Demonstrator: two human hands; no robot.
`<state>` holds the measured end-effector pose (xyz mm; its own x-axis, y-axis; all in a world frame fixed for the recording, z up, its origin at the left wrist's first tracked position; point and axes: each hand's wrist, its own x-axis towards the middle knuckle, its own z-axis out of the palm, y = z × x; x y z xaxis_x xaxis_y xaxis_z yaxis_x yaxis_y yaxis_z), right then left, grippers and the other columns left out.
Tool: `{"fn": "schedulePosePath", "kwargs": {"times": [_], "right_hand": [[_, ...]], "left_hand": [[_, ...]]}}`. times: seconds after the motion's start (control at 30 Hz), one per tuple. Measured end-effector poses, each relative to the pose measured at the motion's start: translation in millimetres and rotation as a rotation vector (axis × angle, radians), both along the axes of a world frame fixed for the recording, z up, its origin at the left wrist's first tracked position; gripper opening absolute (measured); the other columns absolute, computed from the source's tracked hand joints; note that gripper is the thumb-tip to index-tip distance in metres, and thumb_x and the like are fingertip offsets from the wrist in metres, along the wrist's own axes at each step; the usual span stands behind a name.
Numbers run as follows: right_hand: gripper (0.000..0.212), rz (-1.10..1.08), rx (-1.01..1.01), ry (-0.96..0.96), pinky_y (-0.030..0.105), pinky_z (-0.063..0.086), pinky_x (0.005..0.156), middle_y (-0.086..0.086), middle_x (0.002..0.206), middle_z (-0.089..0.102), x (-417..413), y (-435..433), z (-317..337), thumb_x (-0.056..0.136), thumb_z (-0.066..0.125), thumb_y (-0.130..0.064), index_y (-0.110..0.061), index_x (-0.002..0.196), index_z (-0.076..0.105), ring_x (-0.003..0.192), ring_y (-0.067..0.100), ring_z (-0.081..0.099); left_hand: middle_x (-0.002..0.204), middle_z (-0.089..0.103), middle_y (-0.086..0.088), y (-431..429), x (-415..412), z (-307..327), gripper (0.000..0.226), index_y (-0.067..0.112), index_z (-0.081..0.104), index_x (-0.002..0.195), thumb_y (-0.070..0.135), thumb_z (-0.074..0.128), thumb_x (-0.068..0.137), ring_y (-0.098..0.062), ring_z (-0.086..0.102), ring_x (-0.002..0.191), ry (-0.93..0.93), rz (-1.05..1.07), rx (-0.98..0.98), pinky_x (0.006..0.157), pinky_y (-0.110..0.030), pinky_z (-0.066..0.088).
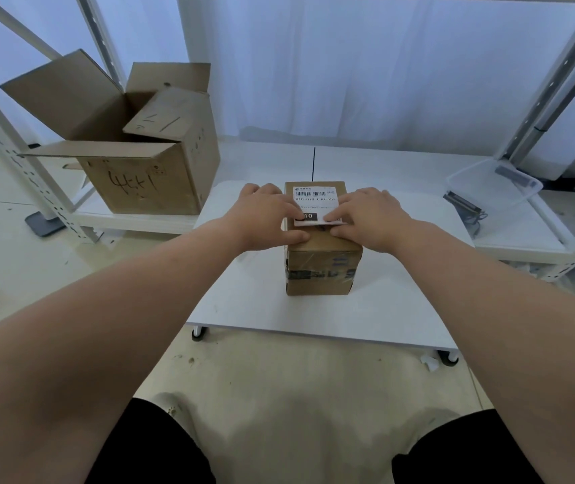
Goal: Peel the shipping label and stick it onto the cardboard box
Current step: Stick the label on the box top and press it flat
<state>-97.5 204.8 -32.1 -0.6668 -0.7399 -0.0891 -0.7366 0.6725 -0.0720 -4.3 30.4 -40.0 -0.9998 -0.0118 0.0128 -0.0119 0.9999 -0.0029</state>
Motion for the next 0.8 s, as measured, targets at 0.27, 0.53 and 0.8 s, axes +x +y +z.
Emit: {"fn": "schedulePosePath", "kwargs": {"times": [0.27,0.53,0.8], "right_hand": [[0.038,-0.008,0.028,-0.011,0.054,0.007,0.118,-0.001,0.155,0.032,3,-3,-3,0.095,0.046,-0.040,-0.041,0.133,0.050,0.144,0.027,0.020],[0.039,-0.067,-0.010,-0.006,0.053,0.008,0.116,0.002,0.145,0.045,6,6,3,0.093,0.052,-0.041,-0.033,0.132,0.054,0.139,0.028,0.029],[0.030,-0.005,-0.103,0.054,0.047,0.024,0.114,-0.002,0.138,0.054,3,4,-3,0.090,0.058,-0.038,-0.031,0.118,0.066,0.129,0.025,0.043]], "left_hand": [[0.150,0.040,0.006,10,3,-1,0.058,0.027,0.041,0.142,0.056,0.041,0.092,-0.021,0.027,0.140,-0.058,-0.010,0.014,0.112,-0.042,0.018],[0.157,0.027,0.006,2,7,-5,0.074,0.026,0.027,0.149,0.067,0.036,0.087,-0.024,0.017,0.145,-0.118,0.033,-0.002,0.117,-0.045,0.009],[0.123,0.063,0.005,6,3,1,0.042,0.023,0.065,0.115,0.052,0.055,0.086,-0.019,0.048,0.119,0.040,-0.063,0.099,0.099,-0.035,0.031]]}}
